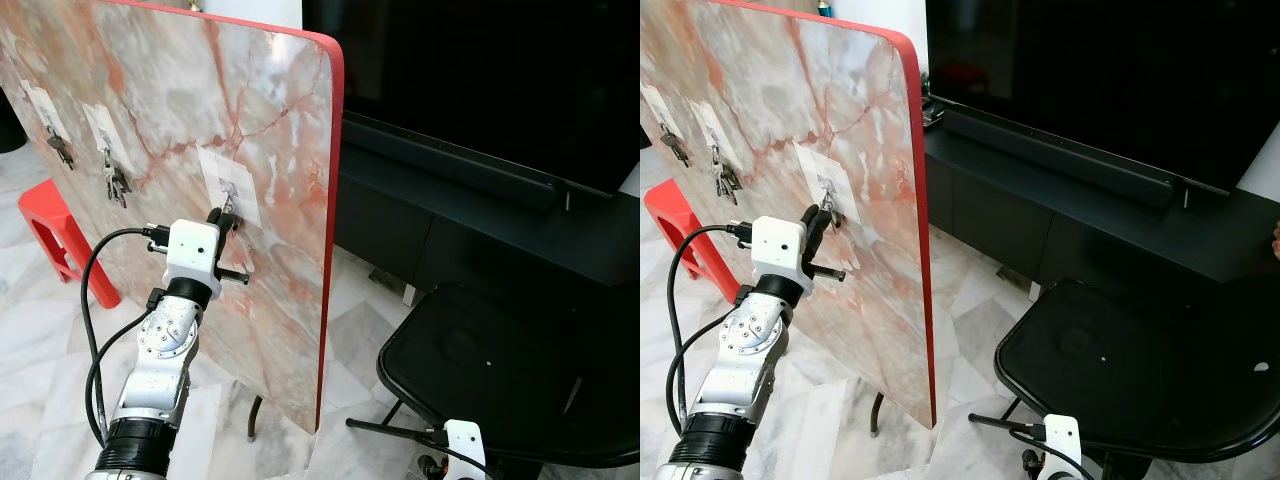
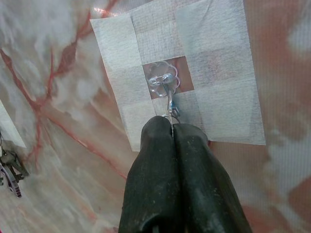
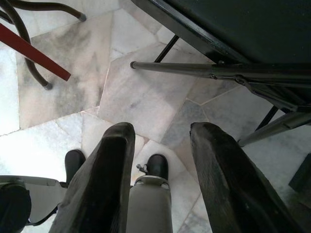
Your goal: Hang keys on a hook
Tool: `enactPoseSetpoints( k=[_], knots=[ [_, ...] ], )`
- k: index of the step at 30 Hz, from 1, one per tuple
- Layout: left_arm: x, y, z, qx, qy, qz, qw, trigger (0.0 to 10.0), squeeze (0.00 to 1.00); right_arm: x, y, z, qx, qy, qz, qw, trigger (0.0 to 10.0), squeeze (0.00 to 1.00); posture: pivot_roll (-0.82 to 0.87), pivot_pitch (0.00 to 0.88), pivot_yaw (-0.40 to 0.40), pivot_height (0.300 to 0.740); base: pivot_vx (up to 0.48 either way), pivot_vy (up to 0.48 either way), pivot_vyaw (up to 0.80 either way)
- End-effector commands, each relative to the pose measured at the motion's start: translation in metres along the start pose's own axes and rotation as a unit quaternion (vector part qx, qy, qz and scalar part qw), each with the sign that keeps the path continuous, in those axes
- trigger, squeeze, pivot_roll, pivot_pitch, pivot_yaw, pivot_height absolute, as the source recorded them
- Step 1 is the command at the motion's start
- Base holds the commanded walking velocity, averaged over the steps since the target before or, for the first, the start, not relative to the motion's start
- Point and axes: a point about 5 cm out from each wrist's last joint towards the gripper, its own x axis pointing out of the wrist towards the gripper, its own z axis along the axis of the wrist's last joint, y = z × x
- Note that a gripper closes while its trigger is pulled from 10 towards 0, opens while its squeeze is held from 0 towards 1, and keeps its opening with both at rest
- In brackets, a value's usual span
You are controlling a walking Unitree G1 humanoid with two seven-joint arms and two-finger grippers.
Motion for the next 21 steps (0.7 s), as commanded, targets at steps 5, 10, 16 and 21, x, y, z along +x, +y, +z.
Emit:
enactPoseSetpoints(
  k=[5,10,16,21],
  knots=[
    [0.004,-0.003,0.01,0.007,-0.027,-0.017,0.999,10.0,0.0,0.0,-0.001,0.0,0.001,0.0,0.0,1.0,10.0,0.0,-0.03,0.0,-0.017,0.74,0.0,0.0,0.0],
    [0.004,-0.002,0.022,0.017,-0.061,-0.011,0.998,10.0,0.0,0.0,-0.001,0.0,0.003,-0.002,0.002,1.0,10.0,0.0,-0.03,0.0,-0.016,0.74,0.0,0.0,0.0],
    [0.003,-0.002,0.023,0.017,-0.064,-0.01,0.998,10.0,0.0,0.0,0.0,0.0,0.002,-0.002,0.004,1.0,10.0,0.0,-0.03,0.0,-0.016,0.74,0.0,0.0,0.0],
    [0.002,-0.002,0.022,0.016,-0.061,-0.013,0.998,10.0,0.0,0.0,0.0,0.0,0.002,-0.002,0.004,1.0,10.0,0.0,-0.03,0.0,-0.016,0.74,0.0,0.0,0.0]
  ],
)
